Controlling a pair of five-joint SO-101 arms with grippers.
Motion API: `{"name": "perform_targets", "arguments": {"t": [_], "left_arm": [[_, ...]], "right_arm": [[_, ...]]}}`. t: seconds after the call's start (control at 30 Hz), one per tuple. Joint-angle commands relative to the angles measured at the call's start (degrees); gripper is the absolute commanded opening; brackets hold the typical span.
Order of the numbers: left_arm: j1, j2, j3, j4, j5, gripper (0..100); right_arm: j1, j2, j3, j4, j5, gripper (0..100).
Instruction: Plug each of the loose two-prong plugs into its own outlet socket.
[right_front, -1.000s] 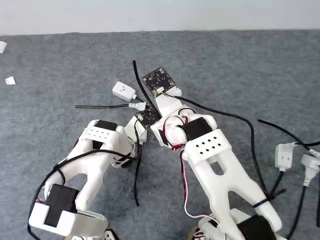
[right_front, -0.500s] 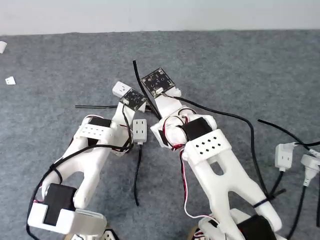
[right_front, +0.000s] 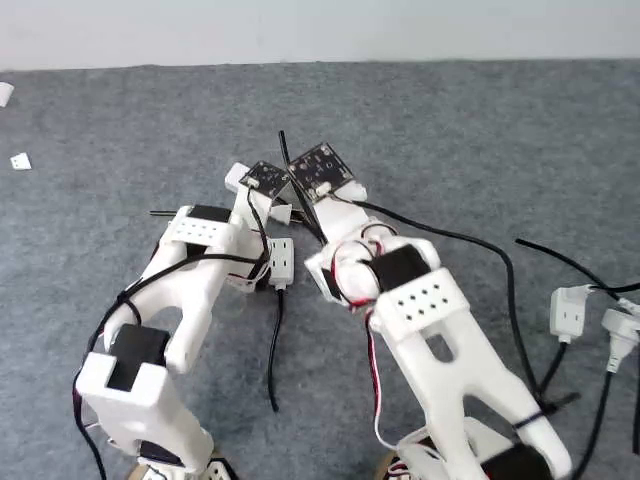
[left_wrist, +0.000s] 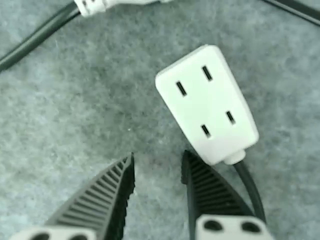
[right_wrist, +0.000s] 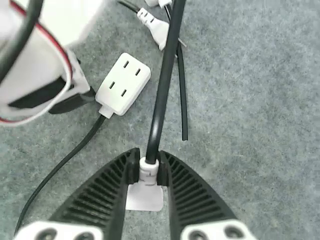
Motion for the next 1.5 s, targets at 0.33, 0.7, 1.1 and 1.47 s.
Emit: {"name": "perform_targets", "arguments": {"t": [0.33,0.7,1.1,1.47], "left_arm": [[-0.4,-15.8,11.7,-9.0,0.4,15],[0.1,-8.0,5.7,-3.7,0.5,15],[1.8,-1.8,-0.3,1.6,-4.1,15],[5.1,-14.5,12.2,-2.5,-9.6,15]], "right_arm": [[1.8,-5.0,0.7,-1.3,0.4,1.0],[2.9,-5.7,0.5,-0.9,-1.5,1.0],[-1.2,-5.8,2.0,-0.7,-1.6,1.0],[-2.3,-3.6,4.0,-3.1,-1.8,1.0]]}}
